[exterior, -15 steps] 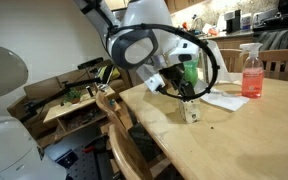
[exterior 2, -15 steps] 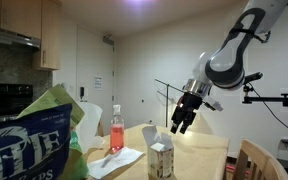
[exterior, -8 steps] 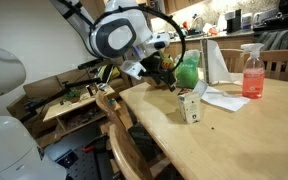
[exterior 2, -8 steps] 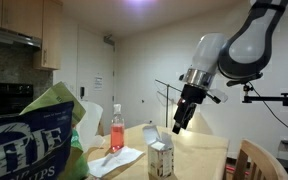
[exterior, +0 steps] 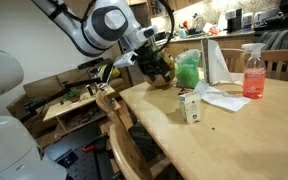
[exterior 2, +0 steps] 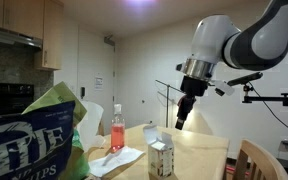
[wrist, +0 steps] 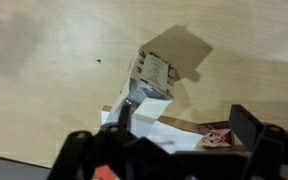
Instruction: Open the white box and remove one tea bag from the box and place it on the table
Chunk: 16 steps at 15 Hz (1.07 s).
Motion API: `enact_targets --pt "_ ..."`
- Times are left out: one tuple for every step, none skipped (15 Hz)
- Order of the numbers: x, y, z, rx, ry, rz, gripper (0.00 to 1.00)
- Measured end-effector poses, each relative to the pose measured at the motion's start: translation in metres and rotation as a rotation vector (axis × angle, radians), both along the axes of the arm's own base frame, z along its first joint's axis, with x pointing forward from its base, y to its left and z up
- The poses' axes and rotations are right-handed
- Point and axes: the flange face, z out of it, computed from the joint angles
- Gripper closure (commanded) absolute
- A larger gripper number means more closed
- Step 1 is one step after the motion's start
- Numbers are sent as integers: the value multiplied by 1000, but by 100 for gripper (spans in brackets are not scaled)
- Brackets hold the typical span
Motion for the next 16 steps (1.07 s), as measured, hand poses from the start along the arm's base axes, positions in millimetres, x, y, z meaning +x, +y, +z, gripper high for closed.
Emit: enact_targets --pt "2 -6 0 -16 -6 0 0" --pt "5 -13 2 -33 -14 0 0" --pt "8 -20 3 -50 -23 1 0" --pt "11 -27 3 -63 -30 0 0" --pt "13 -33 3 -68 -34 -3 0" --pt "15 -36 3 -66 -35 -6 0" --pt "16 -37 2 -63 -34 -6 0" --pt "17 -37 2 -60 -33 -6 0" --pt "18 -37 2 -59 -33 -6 0" --pt "18 -37 2 -59 -33 -5 0" --pt "18 -37 2 -59 -34 -5 0" --pt "18 -37 2 -59 -34 -5 0" --pt "18 -37 2 -59 -34 -5 0" --pt "18 -37 2 -59 -34 -5 0" --pt "18 -37 2 -59 -34 -5 0" --pt "18 -37 2 -60 -33 -5 0"
